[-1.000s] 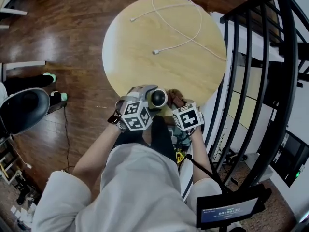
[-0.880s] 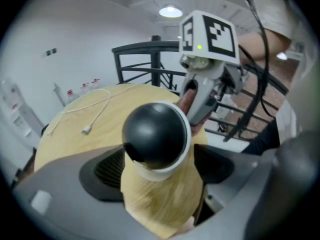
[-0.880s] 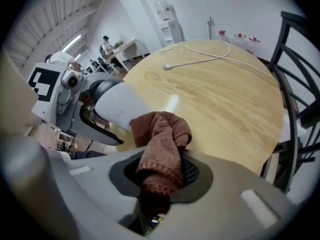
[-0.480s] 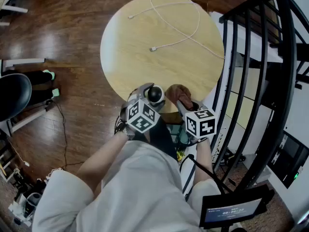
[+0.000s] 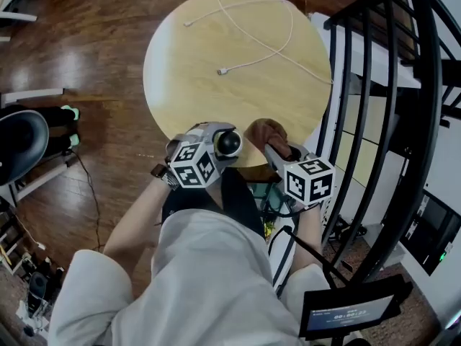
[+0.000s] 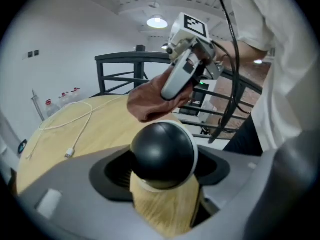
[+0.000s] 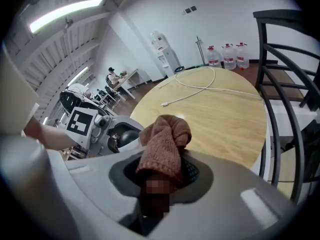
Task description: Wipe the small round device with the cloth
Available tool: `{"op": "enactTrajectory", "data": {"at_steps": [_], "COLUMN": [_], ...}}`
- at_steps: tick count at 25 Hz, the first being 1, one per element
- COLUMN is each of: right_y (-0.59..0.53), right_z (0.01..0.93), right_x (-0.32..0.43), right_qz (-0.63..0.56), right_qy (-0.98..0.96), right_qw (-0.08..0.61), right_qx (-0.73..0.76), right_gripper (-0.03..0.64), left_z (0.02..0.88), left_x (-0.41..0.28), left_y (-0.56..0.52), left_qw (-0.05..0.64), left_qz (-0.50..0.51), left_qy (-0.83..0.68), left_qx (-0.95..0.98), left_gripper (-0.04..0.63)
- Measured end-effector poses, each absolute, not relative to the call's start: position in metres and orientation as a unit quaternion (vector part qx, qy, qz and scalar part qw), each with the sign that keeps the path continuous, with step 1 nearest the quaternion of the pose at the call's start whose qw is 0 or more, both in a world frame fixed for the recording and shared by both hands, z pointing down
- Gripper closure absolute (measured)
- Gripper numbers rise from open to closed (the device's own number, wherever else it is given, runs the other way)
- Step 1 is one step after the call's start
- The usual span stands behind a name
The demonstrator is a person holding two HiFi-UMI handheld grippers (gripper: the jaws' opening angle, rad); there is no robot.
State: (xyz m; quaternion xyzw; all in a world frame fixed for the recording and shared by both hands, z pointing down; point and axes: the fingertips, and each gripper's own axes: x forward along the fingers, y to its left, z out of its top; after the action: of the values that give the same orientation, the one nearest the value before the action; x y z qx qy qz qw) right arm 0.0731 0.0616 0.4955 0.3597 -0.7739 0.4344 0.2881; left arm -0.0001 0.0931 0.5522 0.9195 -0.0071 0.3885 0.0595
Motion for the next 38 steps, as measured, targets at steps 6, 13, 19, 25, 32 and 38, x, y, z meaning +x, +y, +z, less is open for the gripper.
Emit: {"op": "enactTrajectory", "data": {"at_steps": [6, 13, 19, 25, 32, 38], "right_y": [0.067, 0.074, 0.067, 0.065, 0.068, 0.083], "right_z": [0.494, 0.483, 0.511, 0.531, 0.551, 0.576], "right_x": [0.076, 0.044, 0.037, 0.038, 0.038, 0.038], "right_qz": [0.46, 0.484, 0.459, 0.437, 0.453, 0.479], "right_qy": [-0.78, -0.804, -0.799, -0.796, -0.777, -0.752], "right_qw": [0.255, 0.212, 0.279, 0.329, 0.351, 0.374], "right_qx": [0.338, 0.272, 0.272, 0.259, 0.262, 0.256], "right_gripper": [0.528, 0.528, 0.528, 0.529, 0.529, 0.529], "left_z": [0.559, 0.556, 0.553, 0.555, 0.553, 0.551], "left_x": [0.011, 0.013, 0.013, 0.014, 0.014, 0.015], "left_y": [0.09, 0.089, 0.087, 0.089, 0.089, 0.089], "left_qw": [0.018, 0.026, 0.028, 0.03, 0.033, 0.033], "left_qz": [0.417, 0.423, 0.422, 0.417, 0.417, 0.419], "left_qy": [0.07, 0.092, 0.084, 0.076, 0.074, 0.073], "left_qx": [0.906, 0.901, 0.902, 0.905, 0.906, 0.905], "left_gripper": [0.244, 0.242, 0.242, 0.241, 0.241, 0.241]}}
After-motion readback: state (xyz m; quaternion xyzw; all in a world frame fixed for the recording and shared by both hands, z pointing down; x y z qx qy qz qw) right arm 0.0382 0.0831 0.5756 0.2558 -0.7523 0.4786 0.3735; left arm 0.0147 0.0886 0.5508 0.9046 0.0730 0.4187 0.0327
